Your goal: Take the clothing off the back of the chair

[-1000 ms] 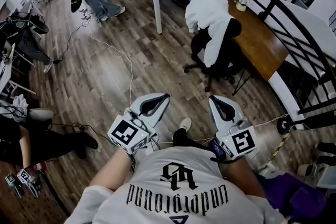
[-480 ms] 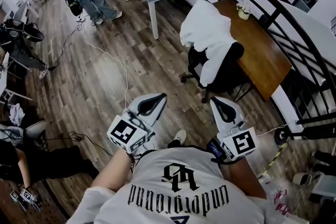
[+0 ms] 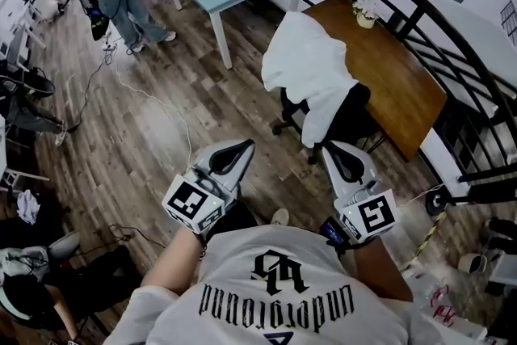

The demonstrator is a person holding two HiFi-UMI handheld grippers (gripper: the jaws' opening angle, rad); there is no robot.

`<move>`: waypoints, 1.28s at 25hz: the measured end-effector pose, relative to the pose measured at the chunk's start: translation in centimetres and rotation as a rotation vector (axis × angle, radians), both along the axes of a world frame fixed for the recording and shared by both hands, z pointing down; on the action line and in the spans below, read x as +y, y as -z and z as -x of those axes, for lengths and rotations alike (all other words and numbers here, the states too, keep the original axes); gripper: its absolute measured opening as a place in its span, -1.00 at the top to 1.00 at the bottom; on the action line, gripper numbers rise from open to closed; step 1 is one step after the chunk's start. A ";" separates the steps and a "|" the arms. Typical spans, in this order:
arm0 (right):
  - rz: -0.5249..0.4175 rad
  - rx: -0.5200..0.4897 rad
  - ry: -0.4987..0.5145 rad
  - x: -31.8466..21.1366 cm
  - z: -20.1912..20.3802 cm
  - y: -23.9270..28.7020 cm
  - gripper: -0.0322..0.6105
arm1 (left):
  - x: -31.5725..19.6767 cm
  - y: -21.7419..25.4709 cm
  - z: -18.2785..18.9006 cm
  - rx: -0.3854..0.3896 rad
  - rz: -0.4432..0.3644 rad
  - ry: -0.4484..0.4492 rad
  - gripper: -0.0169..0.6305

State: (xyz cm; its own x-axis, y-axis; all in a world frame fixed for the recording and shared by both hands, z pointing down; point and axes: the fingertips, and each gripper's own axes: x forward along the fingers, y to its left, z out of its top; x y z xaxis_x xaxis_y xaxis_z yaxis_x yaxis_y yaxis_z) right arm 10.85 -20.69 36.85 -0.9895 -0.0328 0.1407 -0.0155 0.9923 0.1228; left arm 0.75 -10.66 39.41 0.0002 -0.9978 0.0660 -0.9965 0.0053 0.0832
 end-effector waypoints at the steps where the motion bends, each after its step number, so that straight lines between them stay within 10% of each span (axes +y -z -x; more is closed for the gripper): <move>1: -0.003 0.002 -0.013 -0.5 0.7 0.0 0.88 | -0.7 0.1 0.8 -0.007 -0.006 -0.016 0.79; 17: -0.036 0.012 -0.352 -4.4 12.3 -0.9 0.79 | -8.4 0.6 16.2 -0.048 -0.057 -0.358 0.79; 32: -0.063 0.057 -0.628 -4.3 16.5 -2.7 0.65 | -12.0 -0.6 23.3 -0.090 -0.047 -0.663 0.79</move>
State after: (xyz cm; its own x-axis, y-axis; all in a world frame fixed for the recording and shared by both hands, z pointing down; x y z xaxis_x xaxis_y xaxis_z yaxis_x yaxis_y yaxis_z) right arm -5.69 -25.03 39.51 -0.7697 -0.6149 0.1717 -0.5842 0.7869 0.1990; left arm -22.51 -22.68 40.01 0.6108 -0.7902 0.0506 -0.7906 -0.6121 -0.0152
